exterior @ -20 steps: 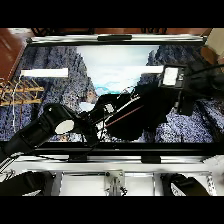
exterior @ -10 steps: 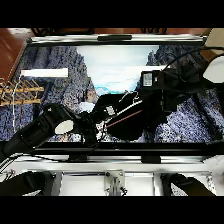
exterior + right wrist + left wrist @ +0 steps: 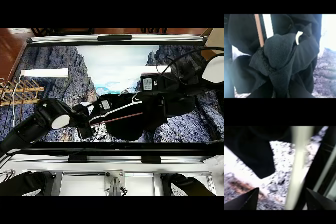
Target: Fold the shirts.
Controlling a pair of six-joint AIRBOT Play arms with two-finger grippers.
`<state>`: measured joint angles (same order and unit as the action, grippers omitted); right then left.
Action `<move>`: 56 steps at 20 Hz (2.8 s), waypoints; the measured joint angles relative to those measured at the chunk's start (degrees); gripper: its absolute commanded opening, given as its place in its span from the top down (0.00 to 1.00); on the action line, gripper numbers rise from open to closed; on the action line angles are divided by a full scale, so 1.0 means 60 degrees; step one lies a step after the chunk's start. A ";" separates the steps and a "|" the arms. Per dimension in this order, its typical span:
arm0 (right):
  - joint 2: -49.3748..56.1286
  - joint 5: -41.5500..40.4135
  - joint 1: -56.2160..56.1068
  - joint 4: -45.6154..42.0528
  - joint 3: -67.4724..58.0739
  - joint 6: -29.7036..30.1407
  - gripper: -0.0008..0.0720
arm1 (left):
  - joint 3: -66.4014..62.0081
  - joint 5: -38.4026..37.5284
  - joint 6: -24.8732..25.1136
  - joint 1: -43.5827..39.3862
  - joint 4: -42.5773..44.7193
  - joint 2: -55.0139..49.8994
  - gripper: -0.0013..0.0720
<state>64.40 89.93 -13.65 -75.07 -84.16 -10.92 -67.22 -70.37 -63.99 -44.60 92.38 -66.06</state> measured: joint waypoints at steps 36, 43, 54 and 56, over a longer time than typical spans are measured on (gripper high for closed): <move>-0.2790 -0.1089 -0.0022 0.0714 -0.0011 -1.0123 0.86 | -0.0321 0.7945 -0.2273 0.0678 -0.9719 -0.3745 0.19; -0.3457 -0.1497 -0.0022 0.0947 -0.0011 -1.0440 0.86 | -0.1089 0.7657 -0.1548 0.0532 -0.9759 -0.4029 0.47; -0.3537 -0.1687 -0.0022 0.1060 -0.0011 -1.0484 0.86 | -0.1949 0.7005 -0.0310 0.2051 -0.9639 -0.3340 0.91; -0.3537 -0.1657 -0.0022 0.1031 -0.0011 -1.0469 0.86 | -0.2014 0.6706 -0.0219 0.2790 -0.9602 -0.2871 0.91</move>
<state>43.18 79.99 -13.78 -68.88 -84.23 -73.73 -79.31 -30.13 -65.30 -27.86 34.76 -83.29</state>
